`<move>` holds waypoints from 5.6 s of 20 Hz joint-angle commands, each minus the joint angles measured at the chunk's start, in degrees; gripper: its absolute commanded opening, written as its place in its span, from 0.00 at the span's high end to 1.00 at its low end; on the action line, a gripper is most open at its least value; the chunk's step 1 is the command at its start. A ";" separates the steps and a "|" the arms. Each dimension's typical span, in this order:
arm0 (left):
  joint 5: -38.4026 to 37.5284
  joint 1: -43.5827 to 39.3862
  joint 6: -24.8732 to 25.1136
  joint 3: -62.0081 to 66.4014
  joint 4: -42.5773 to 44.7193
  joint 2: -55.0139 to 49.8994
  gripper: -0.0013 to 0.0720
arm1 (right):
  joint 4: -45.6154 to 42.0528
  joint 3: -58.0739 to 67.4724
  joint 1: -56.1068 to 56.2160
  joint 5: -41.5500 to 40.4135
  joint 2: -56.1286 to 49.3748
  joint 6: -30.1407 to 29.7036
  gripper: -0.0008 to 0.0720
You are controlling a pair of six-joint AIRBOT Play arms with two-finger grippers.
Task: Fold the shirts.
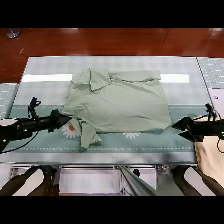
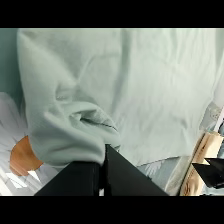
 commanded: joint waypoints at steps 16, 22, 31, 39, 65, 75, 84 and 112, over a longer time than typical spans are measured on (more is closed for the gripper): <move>-7.65 1.75 0.72 13.03 -3.58 0.83 0.96 | 6.82 26.80 20.68 -2.08 -17.59 -0.59 0.95; -5.14 5.01 -0.63 51.43 -11.21 2.49 0.96 | 1.95 67.69 20.59 -1.57 -11.30 4.11 0.95; -10.84 9.75 -14.40 90.73 23.78 10.08 0.96 | -9.09 89.15 20.59 13.86 6.60 6.29 0.95; -17.25 -9.90 -19.45 90.44 53.00 23.85 0.96 | -15.19 86.05 20.59 25.73 20.41 8.35 0.95; 18.45 -17.75 -27.67 59.23 30.88 -29.44 0.96 | -2.60 58.38 20.59 -8.39 -35.45 5.86 0.95; -11.19 -12.20 -17.00 63.98 31.23 -30.05 0.96 | -6.05 60.33 21.49 10.91 -36.72 1.84 0.95; -15.17 -11.54 -18.95 52.41 37.11 -31.12 0.02 | -5.57 47.21 23.74 8.13 -36.44 2.08 0.14; -7.26 3.06 -2.93 5.92 15.30 -7.91 0.96 | -0.07 2.95 0.07 -0.94 10.21 -2.89 0.14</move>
